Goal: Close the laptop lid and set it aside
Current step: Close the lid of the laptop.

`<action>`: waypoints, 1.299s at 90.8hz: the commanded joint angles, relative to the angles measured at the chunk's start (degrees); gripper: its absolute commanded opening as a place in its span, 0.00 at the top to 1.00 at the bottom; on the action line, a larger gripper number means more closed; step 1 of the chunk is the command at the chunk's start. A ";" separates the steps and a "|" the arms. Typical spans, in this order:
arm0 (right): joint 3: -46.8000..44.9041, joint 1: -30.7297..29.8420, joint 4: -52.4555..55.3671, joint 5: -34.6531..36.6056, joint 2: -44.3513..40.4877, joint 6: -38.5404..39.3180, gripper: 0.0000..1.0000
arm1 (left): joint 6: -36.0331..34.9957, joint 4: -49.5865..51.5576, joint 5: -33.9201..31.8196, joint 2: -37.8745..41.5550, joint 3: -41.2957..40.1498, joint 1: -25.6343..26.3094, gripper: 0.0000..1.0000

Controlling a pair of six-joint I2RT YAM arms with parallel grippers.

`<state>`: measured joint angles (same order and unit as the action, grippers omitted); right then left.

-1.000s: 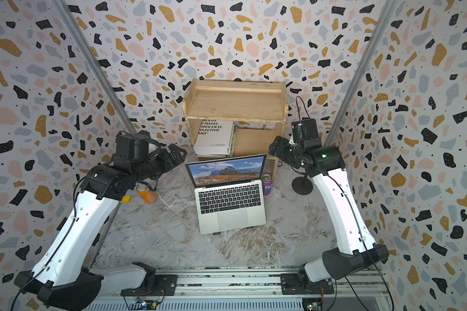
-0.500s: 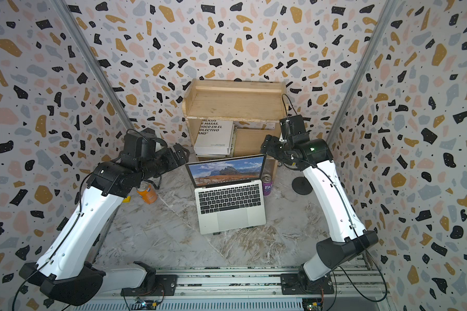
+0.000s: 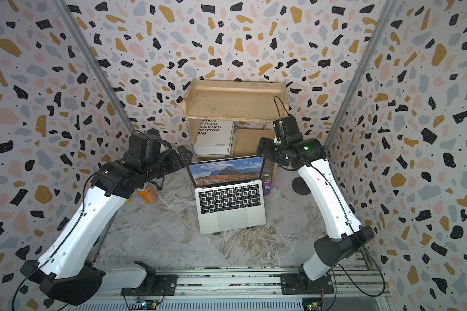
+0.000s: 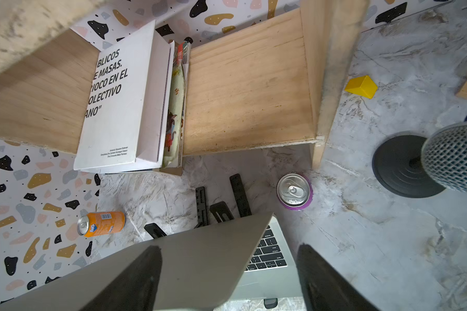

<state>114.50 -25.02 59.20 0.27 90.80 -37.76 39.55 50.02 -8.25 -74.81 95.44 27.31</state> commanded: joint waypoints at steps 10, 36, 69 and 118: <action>-1.52 -0.43 0.27 1.24 -2.05 1.13 0.16 | -1.38 -1.47 -1.39 0.72 -2.39 0.99 0.00; -3.72 -0.56 -0.03 1.40 -3.12 1.85 0.16 | -1.19 -2.57 -1.79 1.40 -4.41 2.61 0.00; -6.86 -0.56 -1.45 1.09 -5.01 1.50 0.16 | -0.86 -3.25 -2.32 3.29 -6.80 4.59 0.00; -8.79 -0.58 -1.48 0.54 -6.85 1.37 0.16 | 0.23 -4.70 -2.82 5.83 -10.99 7.49 0.00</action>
<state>106.10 -25.41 56.47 0.69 85.91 -36.99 39.92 44.80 -10.31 -69.82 85.78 33.71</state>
